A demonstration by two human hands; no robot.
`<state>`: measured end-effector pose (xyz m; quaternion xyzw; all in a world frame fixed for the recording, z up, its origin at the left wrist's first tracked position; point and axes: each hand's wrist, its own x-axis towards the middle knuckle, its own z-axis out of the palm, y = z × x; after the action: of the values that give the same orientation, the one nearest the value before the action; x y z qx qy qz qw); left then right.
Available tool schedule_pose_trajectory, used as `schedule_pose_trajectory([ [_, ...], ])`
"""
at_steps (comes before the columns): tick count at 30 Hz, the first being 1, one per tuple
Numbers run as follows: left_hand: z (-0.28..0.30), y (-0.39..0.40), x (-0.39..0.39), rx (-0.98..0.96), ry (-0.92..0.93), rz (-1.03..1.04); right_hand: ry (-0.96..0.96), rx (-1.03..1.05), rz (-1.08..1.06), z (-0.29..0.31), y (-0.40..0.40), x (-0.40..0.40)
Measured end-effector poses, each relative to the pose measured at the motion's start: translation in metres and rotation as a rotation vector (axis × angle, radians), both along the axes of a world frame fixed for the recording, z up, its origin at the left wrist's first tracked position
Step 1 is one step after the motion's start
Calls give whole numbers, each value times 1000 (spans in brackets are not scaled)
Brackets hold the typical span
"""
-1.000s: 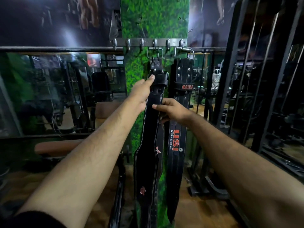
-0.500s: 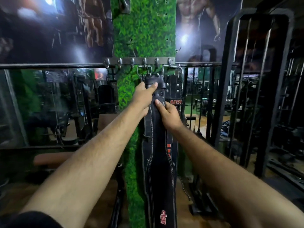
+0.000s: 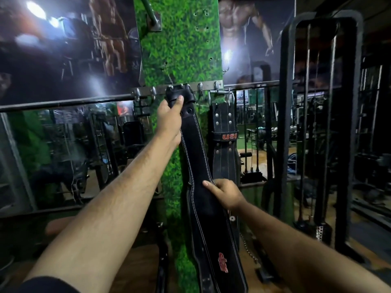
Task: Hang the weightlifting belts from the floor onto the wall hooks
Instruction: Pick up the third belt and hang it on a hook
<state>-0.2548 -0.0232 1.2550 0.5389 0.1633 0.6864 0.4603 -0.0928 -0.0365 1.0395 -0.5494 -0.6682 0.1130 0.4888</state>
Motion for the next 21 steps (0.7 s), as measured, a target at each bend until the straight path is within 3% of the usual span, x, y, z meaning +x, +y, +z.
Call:
schedule_pose_trajectory([
  [2, 1, -4, 0, 15, 15, 15, 73, 37, 52, 29, -6, -15],
  [5, -6, -8, 8, 29, 44, 22, 343, 235, 157, 90, -7, -48],
  [7, -8, -5, 9, 11, 34, 5, 375, 326, 125, 115, 0, -60],
  [13, 8, 9, -2, 22, 3, 26, 477, 278, 167, 55, 32, -67],
  [16, 6, 11, -9, 3, 26, 73, 402, 172, 159, 20, 29, -68],
  [21, 3, 7, -24, 0, 64, 113, 90, -118, 112, -20, 18, -45],
])
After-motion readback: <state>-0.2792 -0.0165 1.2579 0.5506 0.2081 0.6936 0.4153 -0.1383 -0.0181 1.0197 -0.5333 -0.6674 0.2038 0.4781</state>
